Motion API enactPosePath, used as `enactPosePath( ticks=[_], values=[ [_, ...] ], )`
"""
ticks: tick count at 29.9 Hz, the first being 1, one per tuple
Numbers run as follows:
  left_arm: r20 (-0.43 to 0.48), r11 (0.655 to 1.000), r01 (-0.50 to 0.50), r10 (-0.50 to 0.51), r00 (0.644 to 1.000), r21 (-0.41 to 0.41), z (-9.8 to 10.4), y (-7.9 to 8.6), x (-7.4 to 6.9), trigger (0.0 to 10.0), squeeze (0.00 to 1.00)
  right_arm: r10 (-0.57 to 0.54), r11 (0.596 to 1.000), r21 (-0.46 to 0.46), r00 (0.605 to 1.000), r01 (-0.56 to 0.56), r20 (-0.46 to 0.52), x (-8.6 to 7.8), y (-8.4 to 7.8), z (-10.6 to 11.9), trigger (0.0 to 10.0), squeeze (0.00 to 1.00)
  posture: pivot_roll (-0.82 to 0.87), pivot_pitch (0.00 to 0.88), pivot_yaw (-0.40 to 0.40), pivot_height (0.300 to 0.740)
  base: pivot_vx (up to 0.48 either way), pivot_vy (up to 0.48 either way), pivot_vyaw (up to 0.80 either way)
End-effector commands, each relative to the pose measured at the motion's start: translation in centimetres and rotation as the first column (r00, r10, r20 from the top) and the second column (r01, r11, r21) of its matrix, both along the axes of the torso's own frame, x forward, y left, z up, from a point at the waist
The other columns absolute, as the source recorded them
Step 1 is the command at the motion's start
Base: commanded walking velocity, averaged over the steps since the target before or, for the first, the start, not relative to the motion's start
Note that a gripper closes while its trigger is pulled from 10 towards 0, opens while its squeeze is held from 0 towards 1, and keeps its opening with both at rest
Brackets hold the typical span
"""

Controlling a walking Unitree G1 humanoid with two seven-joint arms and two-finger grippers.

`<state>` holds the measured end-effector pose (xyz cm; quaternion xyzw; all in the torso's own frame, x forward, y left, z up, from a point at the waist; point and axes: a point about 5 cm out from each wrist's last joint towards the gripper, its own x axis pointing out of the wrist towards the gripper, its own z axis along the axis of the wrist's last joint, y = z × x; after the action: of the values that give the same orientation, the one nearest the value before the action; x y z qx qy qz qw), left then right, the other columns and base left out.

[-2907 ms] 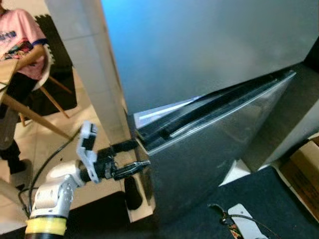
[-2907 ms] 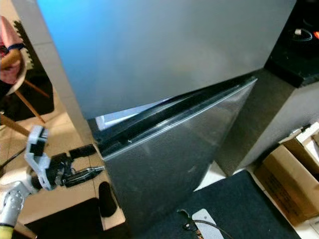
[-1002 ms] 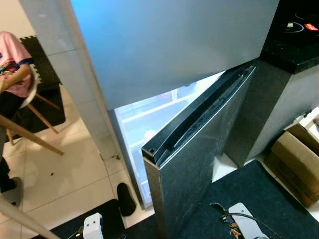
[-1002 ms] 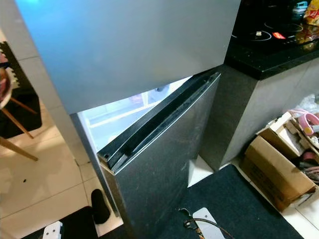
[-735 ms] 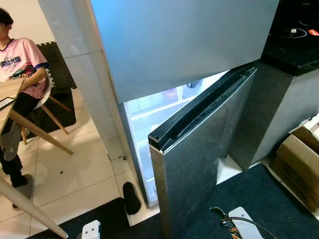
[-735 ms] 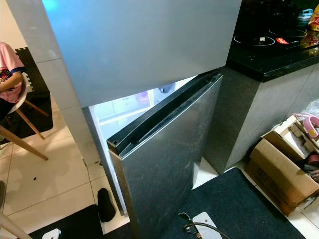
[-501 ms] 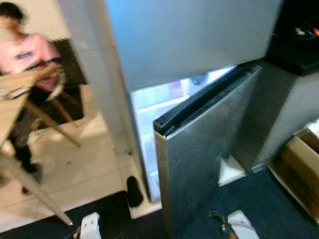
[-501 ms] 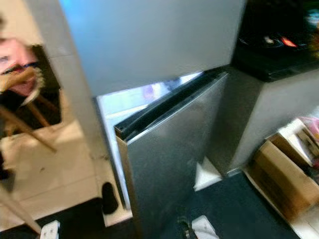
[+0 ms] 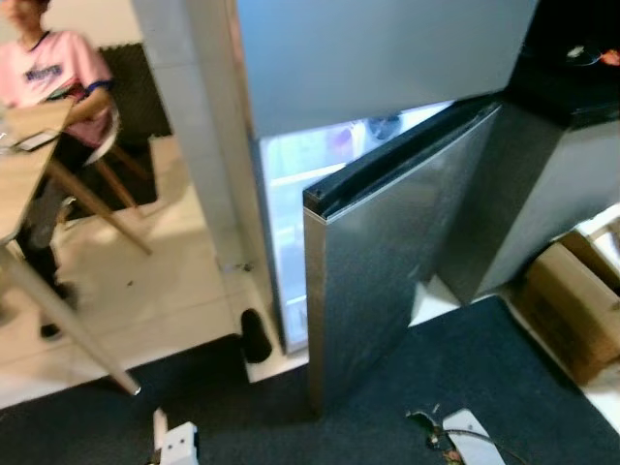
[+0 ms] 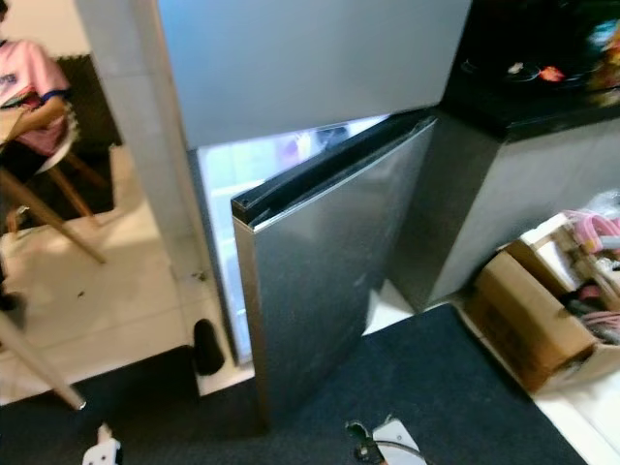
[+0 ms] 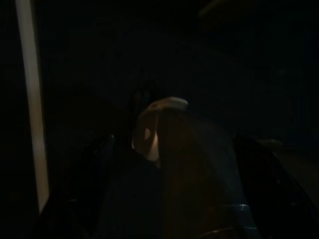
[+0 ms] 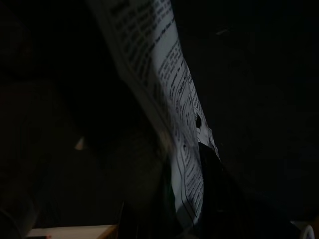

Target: Restocking fridge

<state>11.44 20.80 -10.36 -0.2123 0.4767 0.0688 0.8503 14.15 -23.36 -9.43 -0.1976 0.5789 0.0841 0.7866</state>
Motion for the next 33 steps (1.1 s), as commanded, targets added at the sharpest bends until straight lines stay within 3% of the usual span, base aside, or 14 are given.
enactPosePath(
  ticks=[1, 8, 10, 12, 15, 19, 22, 23, 24, 25, 26, 27, 30, 33],
  values=[
    [0.004, 0.999, 0.030, -0.030, 1.000, 0.039, 0.3, 0.9, 0.4, 10.0, 0.00, 0.001, 1.000, 0.010, 1.000, -0.002, 0.024, 0.5, 0.2, 0.1, 10.0, 0.00, -0.03, 0.000, 0.007, 0.740, 0.000, -0.480, 0.00],
    [0.024, 0.998, -0.027, 0.026, 0.999, 0.055, 0.5, 1.4, 0.9, 10.0, 0.00, 0.000, 1.000, 0.005, 1.000, 0.000, 0.022, 0.4, 0.0, 0.1, 10.0, 0.00, -0.04, 0.000, 0.008, 0.740, 0.000, -0.334, 0.00],
    [0.047, 0.997, -0.048, 0.045, 0.998, 0.065, 0.7, 1.7, 1.4, 10.0, 0.00, -0.001, 1.000, 0.005, 1.000, 0.001, 0.023, 0.4, -0.1, 0.2, 10.0, 0.00, -0.04, 0.000, 0.005, 0.740, 0.000, 0.000, 0.00],
    [0.152, 0.990, -0.117, 0.104, 0.983, 0.082, 1.9, 2.8, 3.7, 10.0, 0.00, -0.001, 1.000, 0.006, 1.000, 0.001, 0.025, 0.4, 0.0, 0.2, 10.0, 0.00, -0.04, 0.000, 0.004, 0.740, 0.000, 0.000, 0.00],
    [0.173, 0.988, -0.130, 0.114, 0.978, 0.084, 2.2, 3.0, 4.2, 10.0, 0.00, -0.001, 1.000, 0.007, 1.000, 0.001, 0.025, 0.4, 0.0, 0.2, 10.0, 0.00, -0.04, 0.000, 0.004, 0.740, 0.000, 0.000, 0.00],
    [0.384, 0.972, -0.233, 0.200, 0.902, 0.041, 5.6, 5.3, 9.1, 10.0, 0.00, -0.001, 1.000, 0.010, 1.000, 0.001, 0.019, 0.1, 0.0, 0.1, 10.0, 0.00, -0.04, 0.000, 0.006, 0.740, 0.000, 0.000, 0.00],
    [0.505, 0.968, -0.250, 0.200, 0.840, 0.033, 8.1, 6.5, 12.1, 10.0, 0.00, -0.004, 1.000, 0.010, 1.000, 0.004, 0.012, -0.2, 0.0, -0.1, 10.0, 0.00, -0.05, 0.000, 0.010, 0.740, 0.000, 0.000, 0.00],
    [0.505, 0.968, -0.250, 0.200, 0.840, 0.033, 8.1, 6.5, 12.1, 10.0, 0.00, -0.004, 1.000, 0.010, 1.000, 0.004, 0.012, -0.2, 0.0, -0.1, 10.0, 0.00, -0.05, 0.000, 0.010, 0.740, 0.000, 0.000, 0.00],
    [0.547, 0.966, -0.259, 0.206, 0.811, 0.021, 9.1, 6.9, 13.1, 10.0, 0.00, -0.005, 1.000, 0.010, 1.000, 0.005, 0.009, -0.4, 0.0, -0.1, 10.0, 0.00, -0.05, 0.000, 0.010, 0.740, 0.000, 0.000, 0.00],
    [0.595, 0.962, -0.272, 0.219, 0.773, -0.001, 10.3, 7.3, 14.3, 8.6, 0.00, -0.006, 1.000, 0.009, 1.000, 0.006, 0.007, -0.5, -0.1, -0.1, 10.0, 0.00, -0.05, 0.000, 0.012, 0.740, 0.000, 0.000, 0.00],
    [0.595, 0.962, -0.272, 0.219, 0.773, -0.001, 10.3, 7.3, 14.3, 8.6, 0.00, -0.006, 1.000, 0.009, 1.000, 0.006, 0.007, -0.5, -0.1, -0.1, 10.0, 0.00, -0.05, 0.000, 0.012, 0.740, 0.000, 0.000, 0.00],
    [0.644, 0.959, -0.281, 0.239, 0.727, -0.039, 11.7, 7.6, 15.5, 0.0, 0.00, -0.008, 1.000, 0.010, 1.000, 0.008, 0.004, -0.7, -0.1, -0.2, 10.0, 0.00, -0.05, 0.005, 0.013, 0.740, 0.000, 0.000, 0.00],
    [0.725, 0.961, -0.253, 0.252, 0.641, -0.110, 14.4, 7.7, 17.9, 0.0, 0.00, -0.022, 1.000, 0.009, 1.000, 0.023, -0.005, -1.2, -0.2, -0.4, 10.0, 0.00, -0.05, 0.021, 0.018, 0.740, 0.000, 0.000, 0.00],
    [0.753, 0.966, -0.212, 0.249, 0.609, -0.148, 15.6, 7.3, 19.1, 0.0, 0.00, -0.027, 1.000, 0.006, 1.000, 0.027, -0.009, -1.4, -0.3, -0.4, 10.0, 0.00, -0.06, 0.025, 0.021, 0.740, 0.000, 0.000, 0.00]
  ],
)
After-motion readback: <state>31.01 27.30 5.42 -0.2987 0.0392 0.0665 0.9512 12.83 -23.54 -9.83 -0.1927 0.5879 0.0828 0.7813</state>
